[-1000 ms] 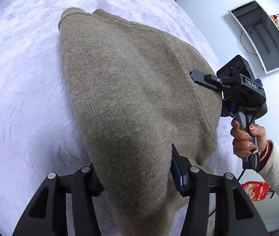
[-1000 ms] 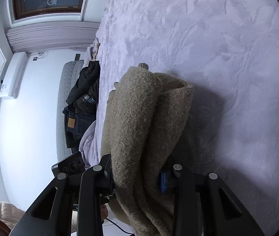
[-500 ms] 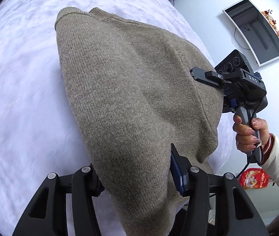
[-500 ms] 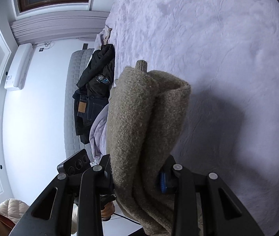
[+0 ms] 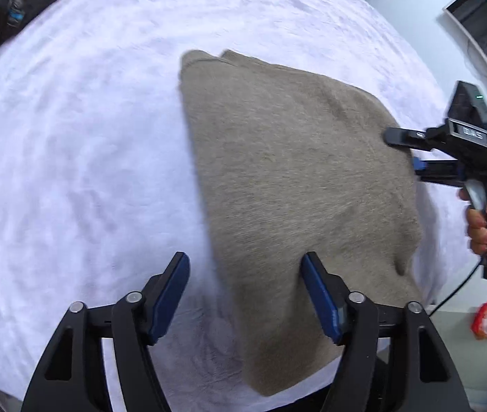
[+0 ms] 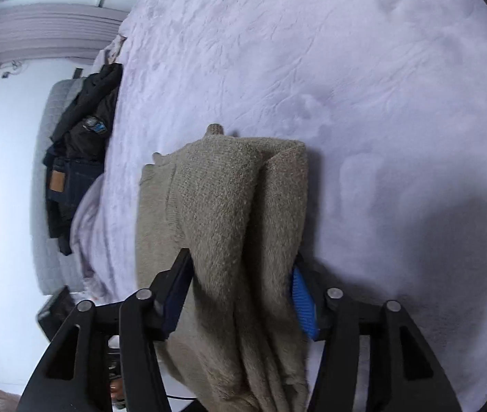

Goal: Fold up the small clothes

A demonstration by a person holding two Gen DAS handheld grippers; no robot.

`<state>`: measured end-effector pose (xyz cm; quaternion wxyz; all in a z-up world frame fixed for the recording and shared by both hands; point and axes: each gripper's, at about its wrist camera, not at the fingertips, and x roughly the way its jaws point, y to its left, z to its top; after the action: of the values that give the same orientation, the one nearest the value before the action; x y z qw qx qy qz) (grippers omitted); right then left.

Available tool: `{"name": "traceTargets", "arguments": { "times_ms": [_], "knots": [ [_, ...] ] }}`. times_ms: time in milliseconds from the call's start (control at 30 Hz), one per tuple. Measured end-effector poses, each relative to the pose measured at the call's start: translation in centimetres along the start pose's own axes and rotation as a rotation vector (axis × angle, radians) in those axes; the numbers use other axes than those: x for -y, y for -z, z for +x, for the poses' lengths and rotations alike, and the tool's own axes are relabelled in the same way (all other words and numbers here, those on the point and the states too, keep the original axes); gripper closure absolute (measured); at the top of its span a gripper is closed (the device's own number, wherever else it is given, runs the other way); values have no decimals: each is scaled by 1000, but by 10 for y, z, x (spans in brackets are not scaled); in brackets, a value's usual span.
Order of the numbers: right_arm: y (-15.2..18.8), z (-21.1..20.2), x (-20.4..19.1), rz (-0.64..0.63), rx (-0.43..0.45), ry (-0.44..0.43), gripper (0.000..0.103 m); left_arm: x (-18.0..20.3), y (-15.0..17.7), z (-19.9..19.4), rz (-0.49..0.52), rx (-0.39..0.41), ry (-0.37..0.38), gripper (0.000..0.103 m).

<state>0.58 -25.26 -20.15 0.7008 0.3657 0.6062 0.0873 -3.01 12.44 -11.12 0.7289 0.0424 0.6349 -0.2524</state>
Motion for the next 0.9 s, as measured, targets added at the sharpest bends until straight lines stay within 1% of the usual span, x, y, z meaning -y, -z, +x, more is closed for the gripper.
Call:
{"name": "traceTargets", "arguments": {
  "times_ms": [33,67,133,167,200,233,300,333,367,400,467,500,533,567,600,667,733,800,900],
  "knots": [
    [3,-8,-3,-25,13,52,42,-1,3,-7,-2,17,-41,15],
    [6,-17,-8,-46,28,92,42,10,-6,-8,-8,39,-62,15],
    [18,-33,-23,-92,60,167,43,8,-2,-18,-22,62,-89,15],
    [24,-41,-29,-114,71,180,49,12,-1,-21,-31,64,-102,4],
    [31,-46,-36,-139,79,177,54,13,1,-25,-40,69,-118,0],
    [39,-49,-44,-167,76,172,63,16,4,-29,-42,71,-127,0],
    [60,-47,-56,-219,33,187,64,28,-10,-25,-57,65,-154,0],
    [69,-40,-59,-223,2,187,64,34,-9,-23,-63,66,-153,0],
    [79,-34,-57,-210,-32,179,64,26,-10,-27,-69,74,-138,0],
    [87,-28,-53,-195,-56,172,64,28,-9,-30,-74,81,-121,0],
    [97,-11,-42,-149,-102,192,64,35,-19,-25,-75,73,-91,0],
    [100,-9,-34,-122,-110,183,64,37,-19,-27,-75,70,-77,0],
    [100,-6,-28,-83,-109,162,70,39,-19,-29,-75,68,-63,0],
    [100,-6,-24,-59,-104,139,95,41,-22,-27,-74,68,-60,0],
    [99,-8,-25,-61,-91,139,95,42,-20,-30,-70,72,-68,0],
    [100,-16,-28,-113,-51,214,96,45,-18,-33,-62,86,-95,0],
    [103,-13,-22,-123,-50,273,96,46,-16,-30,-59,82,-123,0],
    [107,-8,-7,-84,-56,275,96,47,-15,-22,-63,50,-153,0],
    [116,-9,-1,-87,-32,269,96,47,-8,-14,-79,-7,-176,0]
  ]
}}
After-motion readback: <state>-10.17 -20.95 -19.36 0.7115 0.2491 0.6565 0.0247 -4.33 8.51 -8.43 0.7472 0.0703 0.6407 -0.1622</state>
